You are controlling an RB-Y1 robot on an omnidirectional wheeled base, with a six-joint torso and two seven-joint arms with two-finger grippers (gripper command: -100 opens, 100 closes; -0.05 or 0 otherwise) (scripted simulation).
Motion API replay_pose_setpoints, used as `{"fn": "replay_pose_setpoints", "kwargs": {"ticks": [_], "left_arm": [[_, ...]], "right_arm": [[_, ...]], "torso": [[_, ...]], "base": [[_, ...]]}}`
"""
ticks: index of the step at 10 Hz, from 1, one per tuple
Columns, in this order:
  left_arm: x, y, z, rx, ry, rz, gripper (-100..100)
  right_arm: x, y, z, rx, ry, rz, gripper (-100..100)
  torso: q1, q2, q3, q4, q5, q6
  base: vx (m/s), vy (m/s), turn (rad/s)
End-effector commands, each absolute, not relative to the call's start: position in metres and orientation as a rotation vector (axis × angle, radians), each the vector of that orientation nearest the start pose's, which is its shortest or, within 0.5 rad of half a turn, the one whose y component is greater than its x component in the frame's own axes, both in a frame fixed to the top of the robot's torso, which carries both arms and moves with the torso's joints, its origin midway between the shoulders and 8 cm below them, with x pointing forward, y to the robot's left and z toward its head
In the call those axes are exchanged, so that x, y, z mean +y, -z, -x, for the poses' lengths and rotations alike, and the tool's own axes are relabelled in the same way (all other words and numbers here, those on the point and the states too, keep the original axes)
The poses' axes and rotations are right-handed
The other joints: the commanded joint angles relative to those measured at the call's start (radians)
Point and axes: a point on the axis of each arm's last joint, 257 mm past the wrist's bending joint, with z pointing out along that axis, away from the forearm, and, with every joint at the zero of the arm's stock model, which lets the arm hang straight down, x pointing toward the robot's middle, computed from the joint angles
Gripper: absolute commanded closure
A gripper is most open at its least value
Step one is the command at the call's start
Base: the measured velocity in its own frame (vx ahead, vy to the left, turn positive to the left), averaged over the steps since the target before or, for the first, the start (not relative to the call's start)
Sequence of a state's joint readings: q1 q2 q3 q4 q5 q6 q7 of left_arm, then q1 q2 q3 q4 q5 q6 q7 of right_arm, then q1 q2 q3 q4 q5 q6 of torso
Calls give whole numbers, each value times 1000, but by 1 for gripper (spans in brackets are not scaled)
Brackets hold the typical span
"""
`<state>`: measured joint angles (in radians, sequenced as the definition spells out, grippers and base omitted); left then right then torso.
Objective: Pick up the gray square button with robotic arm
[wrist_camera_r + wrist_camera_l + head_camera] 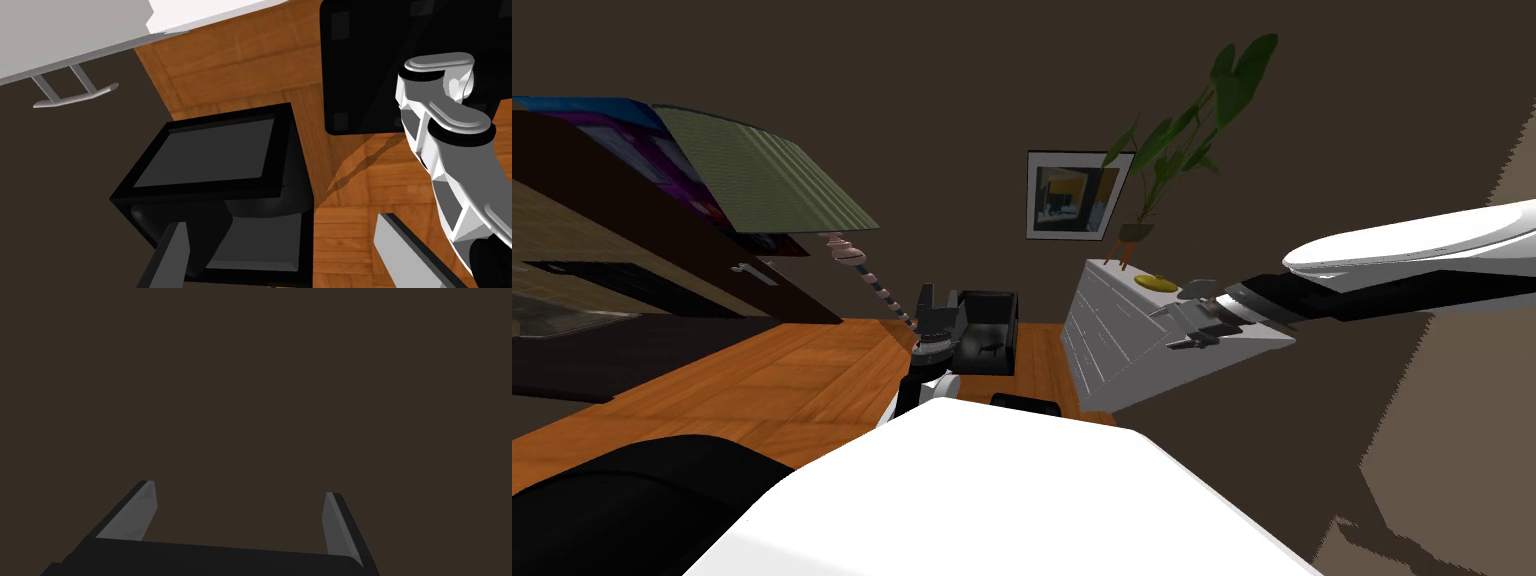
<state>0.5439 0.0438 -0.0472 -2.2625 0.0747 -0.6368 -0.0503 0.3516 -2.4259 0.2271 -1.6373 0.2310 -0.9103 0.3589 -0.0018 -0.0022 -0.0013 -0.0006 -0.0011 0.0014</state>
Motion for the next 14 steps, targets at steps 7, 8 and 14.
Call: {"fn": "replay_pose_setpoints", "kwargs": {"ticks": [7,8,14], "left_arm": [[272,-27,-322,556,1350,603,0],[272,-27,-322,556,1350,603,0],[272,-27,-321,556,1350,603,0]], "right_arm": [[-490,21,-348,2158,251,2118,-100],[-490,16,-350,2160,271,2135,-100],[-537,-25,-315,2270,410,2370,-100]], "torso": [[-3,-4,-3,-1,-1,0],[-4,-5,-3,-1,-1,0],[-8,-8,-4,-2,-2,0]], "base": [[96,-46,41],[92,-68,23],[145,-111,39]]}}
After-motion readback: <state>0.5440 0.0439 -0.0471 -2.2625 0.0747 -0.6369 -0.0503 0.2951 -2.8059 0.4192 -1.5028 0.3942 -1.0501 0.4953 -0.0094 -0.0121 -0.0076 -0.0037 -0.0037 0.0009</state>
